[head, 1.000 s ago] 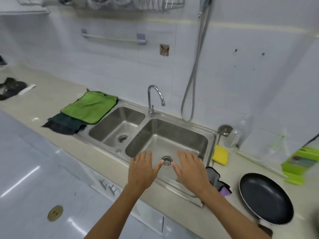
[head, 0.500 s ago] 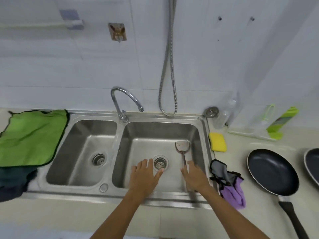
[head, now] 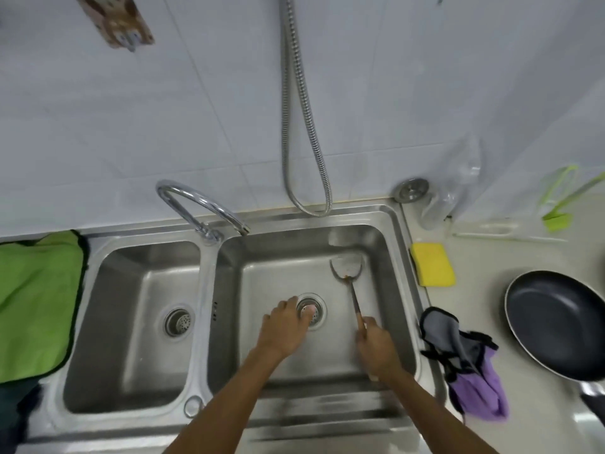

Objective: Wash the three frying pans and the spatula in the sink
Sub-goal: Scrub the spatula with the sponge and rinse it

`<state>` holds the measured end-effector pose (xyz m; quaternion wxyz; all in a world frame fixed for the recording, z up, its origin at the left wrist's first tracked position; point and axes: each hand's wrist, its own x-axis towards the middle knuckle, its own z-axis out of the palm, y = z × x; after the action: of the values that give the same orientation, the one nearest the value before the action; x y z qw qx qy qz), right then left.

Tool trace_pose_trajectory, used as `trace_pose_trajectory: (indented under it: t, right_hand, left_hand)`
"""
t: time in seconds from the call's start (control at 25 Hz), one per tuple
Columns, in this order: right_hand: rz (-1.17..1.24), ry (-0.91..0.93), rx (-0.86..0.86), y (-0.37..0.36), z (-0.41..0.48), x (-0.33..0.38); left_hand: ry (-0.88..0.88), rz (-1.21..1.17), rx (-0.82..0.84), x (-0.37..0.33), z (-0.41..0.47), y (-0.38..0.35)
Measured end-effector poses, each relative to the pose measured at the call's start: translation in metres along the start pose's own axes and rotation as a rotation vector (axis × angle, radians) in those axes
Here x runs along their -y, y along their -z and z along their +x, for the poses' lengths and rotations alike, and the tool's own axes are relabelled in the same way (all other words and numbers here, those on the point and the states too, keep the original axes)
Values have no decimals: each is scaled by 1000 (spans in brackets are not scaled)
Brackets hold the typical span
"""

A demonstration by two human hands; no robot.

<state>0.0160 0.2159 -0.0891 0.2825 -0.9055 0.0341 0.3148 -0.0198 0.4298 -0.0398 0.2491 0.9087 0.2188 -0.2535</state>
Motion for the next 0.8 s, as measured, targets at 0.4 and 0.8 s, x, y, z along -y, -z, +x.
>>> trace_pose_trajectory:
  t: [0.4,0.8]
  right_hand:
    - [62,384,222,63,-41,43]
    - [-270,283,-473,134,88,-9]
  left_hand:
    - [252,-1037,259,-52,6,-26]
    - [189,-1099,222,-35,-32,-7]
